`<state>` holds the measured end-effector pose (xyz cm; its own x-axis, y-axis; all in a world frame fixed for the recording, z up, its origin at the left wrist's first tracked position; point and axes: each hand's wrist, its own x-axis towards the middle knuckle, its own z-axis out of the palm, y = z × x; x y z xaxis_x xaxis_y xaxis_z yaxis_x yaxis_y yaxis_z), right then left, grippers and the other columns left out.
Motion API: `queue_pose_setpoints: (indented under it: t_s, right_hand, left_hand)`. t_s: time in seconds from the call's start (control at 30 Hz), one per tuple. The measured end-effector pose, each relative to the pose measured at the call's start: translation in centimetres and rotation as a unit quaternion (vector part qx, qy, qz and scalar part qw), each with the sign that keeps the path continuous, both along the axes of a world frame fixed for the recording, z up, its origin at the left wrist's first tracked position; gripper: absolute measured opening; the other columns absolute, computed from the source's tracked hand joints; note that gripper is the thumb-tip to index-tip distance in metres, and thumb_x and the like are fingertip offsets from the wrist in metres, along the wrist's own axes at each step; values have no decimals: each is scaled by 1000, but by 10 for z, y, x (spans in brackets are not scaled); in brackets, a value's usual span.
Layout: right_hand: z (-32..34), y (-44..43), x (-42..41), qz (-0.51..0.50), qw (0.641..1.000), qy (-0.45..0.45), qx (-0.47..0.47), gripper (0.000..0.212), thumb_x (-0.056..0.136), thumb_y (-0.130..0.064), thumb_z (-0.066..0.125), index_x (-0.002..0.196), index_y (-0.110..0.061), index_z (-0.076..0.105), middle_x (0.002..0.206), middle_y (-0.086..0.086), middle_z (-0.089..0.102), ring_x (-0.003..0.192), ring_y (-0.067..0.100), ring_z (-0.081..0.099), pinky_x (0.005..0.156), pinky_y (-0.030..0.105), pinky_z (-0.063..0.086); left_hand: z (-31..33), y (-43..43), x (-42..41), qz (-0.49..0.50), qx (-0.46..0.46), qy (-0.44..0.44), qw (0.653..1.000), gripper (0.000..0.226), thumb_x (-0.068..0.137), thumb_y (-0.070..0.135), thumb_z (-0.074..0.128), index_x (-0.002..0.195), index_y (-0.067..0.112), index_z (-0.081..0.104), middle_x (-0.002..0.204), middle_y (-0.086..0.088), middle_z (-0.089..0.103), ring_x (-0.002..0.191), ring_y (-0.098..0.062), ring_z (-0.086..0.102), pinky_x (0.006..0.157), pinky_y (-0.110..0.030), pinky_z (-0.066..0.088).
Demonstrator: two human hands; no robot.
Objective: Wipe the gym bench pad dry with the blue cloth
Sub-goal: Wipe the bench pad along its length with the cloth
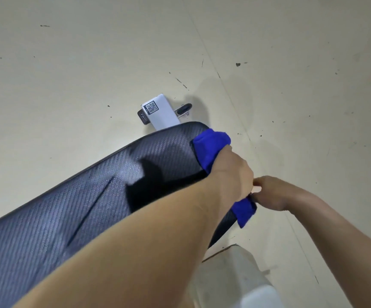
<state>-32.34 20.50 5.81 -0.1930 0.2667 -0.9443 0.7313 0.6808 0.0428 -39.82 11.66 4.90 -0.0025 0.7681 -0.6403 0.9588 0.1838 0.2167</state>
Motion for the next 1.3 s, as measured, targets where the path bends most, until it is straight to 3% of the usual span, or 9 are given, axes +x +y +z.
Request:
queue_pose_setpoints:
  t_s: [0.13, 0.3, 0.4, 0.53, 0.63, 0.8, 0.93, 1.07, 1.3]
  right_hand:
    - [-11, -22, -2, -320, 909, 260, -62, 32, 92, -1, 43, 111, -11, 67, 104, 0, 71, 100, 18, 63, 83, 23, 48]
    - [-24, -43, -28, -430, 888, 157, -48, 48, 93, -56, 38, 96, -19, 68, 97, 3, 71, 90, 20, 65, 92, 32, 48]
    - [-25, -43, -21, -423, 891, 153, -59, 62, 86, -70, 34, 105, -23, 68, 104, 2, 71, 98, 22, 66, 99, 39, 46]
    - [-23, -50, -2, -461, 869, 175, -47, 63, 86, -70, 33, 94, -19, 70, 99, 1, 72, 90, 20, 67, 91, 37, 51]
    - [-22, -69, 19, -596, 777, 199, -32, 47, 89, -57, 43, 83, -17, 68, 87, 3, 70, 75, 18, 64, 72, 31, 52]
    - [-28, -105, 42, -756, 595, 273, -30, 42, 91, -56, 41, 93, -26, 71, 98, -2, 74, 99, 17, 67, 97, 39, 51]
    - [-30, -143, 61, -804, 518, 292, -25, 51, 91, -65, 41, 106, -25, 68, 97, -7, 76, 97, 12, 68, 91, 32, 52]
    - [-34, -190, 81, -815, 500, 292, -17, 44, 93, -51, 46, 119, -20, 64, 109, 0, 72, 99, 17, 66, 89, 36, 51]
    - [-26, -266, 113, -754, 576, 313, -43, 27, 96, -30, 42, 109, -15, 61, 84, -1, 68, 69, 12, 62, 62, 29, 53]
  left_hand:
    - [-3, -17, -24, 41, 64, 26, 997, 22, 95, 27, 40, 100, 26, 62, 101, 2, 61, 104, -24, 47, 101, -42, 24]
    - [-16, -35, -66, 225, 127, 41, 965, 52, 95, 47, 26, 97, 17, 68, 102, -5, 61, 97, -23, 46, 82, -41, 30]
    - [-17, -28, -57, 241, 84, 68, 964, 52, 94, 46, 23, 96, 18, 67, 110, -4, 61, 116, -25, 45, 97, -47, 27]
    - [-13, -17, -39, 209, 54, 79, 973, 38, 94, 35, 24, 72, 19, 50, 87, -1, 62, 101, -22, 48, 107, -48, 17]
    - [-13, -12, -17, 151, 59, 81, 984, 40, 96, 32, 22, 66, 19, 45, 80, 0, 55, 89, -21, 44, 107, -43, 18]
    - [-19, -24, 15, 50, 164, 84, 982, 42, 98, 30, 26, 65, 22, 52, 70, 5, 55, 78, -21, 40, 94, -39, 28]
    - [-36, -51, 48, 10, 287, 41, 957, 40, 98, 32, 26, 91, 22, 65, 102, 5, 65, 102, -23, 54, 109, -47, 25]
    - [-43, -93, 69, -1, 354, -1, 935, 41, 97, 35, 31, 115, 25, 65, 145, 4, 46, 139, -21, 33, 114, -47, 18]
    - [-41, -177, 91, -47, 373, -2, 927, 25, 95, 29, 46, 98, 22, 70, 144, 4, 47, 137, -20, 38, 111, -47, 28]
